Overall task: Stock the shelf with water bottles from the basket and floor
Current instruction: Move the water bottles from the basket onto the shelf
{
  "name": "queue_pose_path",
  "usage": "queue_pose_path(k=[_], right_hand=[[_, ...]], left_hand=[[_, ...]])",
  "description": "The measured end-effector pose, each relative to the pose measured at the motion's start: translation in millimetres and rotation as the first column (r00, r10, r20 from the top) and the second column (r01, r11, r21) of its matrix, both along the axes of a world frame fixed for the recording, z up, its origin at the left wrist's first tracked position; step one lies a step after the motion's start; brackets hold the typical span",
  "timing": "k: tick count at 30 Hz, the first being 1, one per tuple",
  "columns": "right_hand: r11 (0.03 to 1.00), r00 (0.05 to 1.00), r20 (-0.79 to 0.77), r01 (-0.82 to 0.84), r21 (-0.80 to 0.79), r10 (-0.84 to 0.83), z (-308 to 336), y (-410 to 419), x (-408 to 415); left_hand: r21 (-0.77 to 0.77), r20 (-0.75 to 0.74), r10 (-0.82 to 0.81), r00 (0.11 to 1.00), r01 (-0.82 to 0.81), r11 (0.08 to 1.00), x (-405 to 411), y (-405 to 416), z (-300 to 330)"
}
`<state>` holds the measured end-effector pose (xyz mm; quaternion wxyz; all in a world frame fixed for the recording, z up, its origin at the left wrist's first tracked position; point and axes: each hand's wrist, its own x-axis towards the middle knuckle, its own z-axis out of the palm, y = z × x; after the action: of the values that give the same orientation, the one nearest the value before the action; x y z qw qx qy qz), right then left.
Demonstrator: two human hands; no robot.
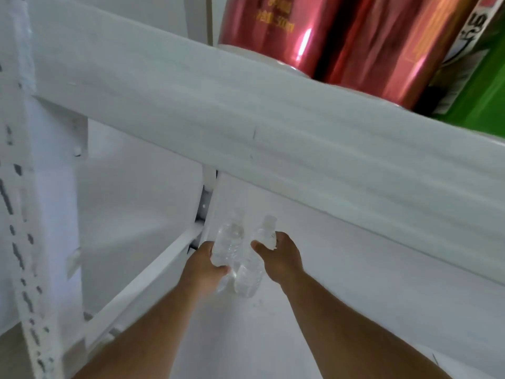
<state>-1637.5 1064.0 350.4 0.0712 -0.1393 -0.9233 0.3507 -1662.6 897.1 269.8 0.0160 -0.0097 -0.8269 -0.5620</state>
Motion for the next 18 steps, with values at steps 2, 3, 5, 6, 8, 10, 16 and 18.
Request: queue_pose_path(k=[2,3,5,6,8,10,16,18], right_hand=[[0.999,1.000,0.012,-0.008,0.040,0.007,-5,2,-10],[0.998,1.000,0.023,-0.021,0.059,0.020,-5,2,-14],[0.997,0.998,0.046,-0.049,0.064,0.046,-4,3,-19],[0.997,0.998,0.038,-0.047,0.057,0.044,-5,4,-22],[0.997,0.999,-0.008,-0.033,0.072,0.033,-6,6,-26],[0.995,0.998,0.012,-0.065,0.076,0.064,-5,7,-26],[0.993,0.997,-0.012,-0.074,0.094,0.075,-12,6,-27],[0.987,0.994,0.054,-0.105,0.121,0.099,-11,4,-28]], left_hand=[[0.007,-0.017,0.009,1.000,-0.009,1.000,-11,6,-3],[0.004,-0.021,0.012,1.000,-0.012,1.000,-16,8,-3],[0.003,-0.035,0.021,0.999,-0.021,1.000,-25,12,-4],[0.000,-0.043,0.024,0.999,-0.025,1.000,-29,14,-5],[-0.002,-0.053,0.020,0.998,-0.020,1.000,-35,17,-6],[0.001,-0.054,0.012,0.998,-0.012,1.000,-38,18,-7],[-0.006,-0.030,-0.018,0.999,0.018,1.000,-41,15,-13],[-0.015,-0.008,-0.045,0.999,0.045,0.999,-41,14,-12]])
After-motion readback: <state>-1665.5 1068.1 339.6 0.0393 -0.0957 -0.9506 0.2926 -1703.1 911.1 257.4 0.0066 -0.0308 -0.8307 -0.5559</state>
